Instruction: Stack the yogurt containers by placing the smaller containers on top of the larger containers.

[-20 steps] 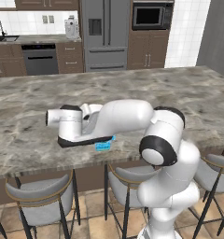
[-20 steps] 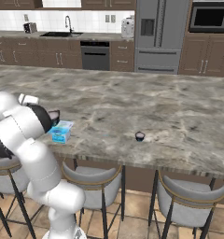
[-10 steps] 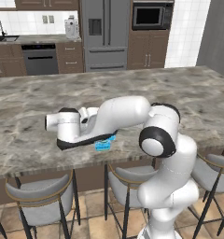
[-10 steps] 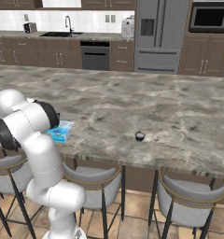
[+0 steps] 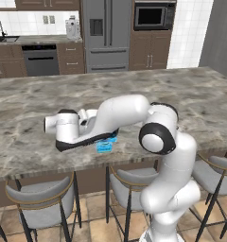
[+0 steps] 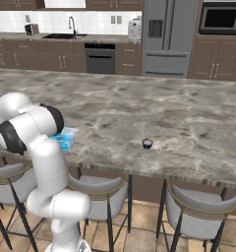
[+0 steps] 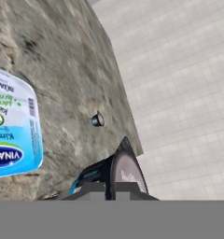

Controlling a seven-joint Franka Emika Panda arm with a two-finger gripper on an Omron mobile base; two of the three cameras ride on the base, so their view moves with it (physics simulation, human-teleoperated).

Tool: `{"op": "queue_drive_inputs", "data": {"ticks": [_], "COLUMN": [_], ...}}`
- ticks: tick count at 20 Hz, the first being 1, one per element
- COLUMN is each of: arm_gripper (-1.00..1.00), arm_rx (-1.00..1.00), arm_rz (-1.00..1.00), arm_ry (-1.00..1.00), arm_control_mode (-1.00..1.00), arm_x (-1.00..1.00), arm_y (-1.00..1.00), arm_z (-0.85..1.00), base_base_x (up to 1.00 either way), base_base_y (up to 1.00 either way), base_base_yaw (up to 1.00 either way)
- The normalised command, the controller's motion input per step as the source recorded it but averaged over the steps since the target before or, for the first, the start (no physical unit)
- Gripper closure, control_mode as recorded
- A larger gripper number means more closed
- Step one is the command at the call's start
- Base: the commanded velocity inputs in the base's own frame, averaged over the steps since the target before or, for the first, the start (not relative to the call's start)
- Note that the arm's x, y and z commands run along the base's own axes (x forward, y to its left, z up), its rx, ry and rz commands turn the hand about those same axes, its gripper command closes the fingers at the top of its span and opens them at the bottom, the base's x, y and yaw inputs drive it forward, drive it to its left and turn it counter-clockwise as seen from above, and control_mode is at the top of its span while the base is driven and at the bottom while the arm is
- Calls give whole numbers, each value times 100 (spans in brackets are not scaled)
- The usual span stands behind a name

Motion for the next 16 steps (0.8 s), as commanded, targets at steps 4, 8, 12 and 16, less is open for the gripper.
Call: {"op": "queue_drive_inputs", "data": {"ticks": [4, 8, 12, 16], "arm_gripper": [100, 100, 100, 100], "arm_rx": [0, 0, 0, 1], "arm_rz": [0, 0, 0, 0], "arm_ry": [0, 0, 0, 0], "arm_control_mode": [-100, -100, -100, -100], "arm_x": [7, 4, 0, 0], "arm_y": [0, 0, 0, 0], "arm_z": [0, 0, 0, 0], "base_base_x": [0, 0, 0, 0], "base_base_y": [0, 0, 0, 0], "base_base_yaw": [0, 0, 0, 0]}}
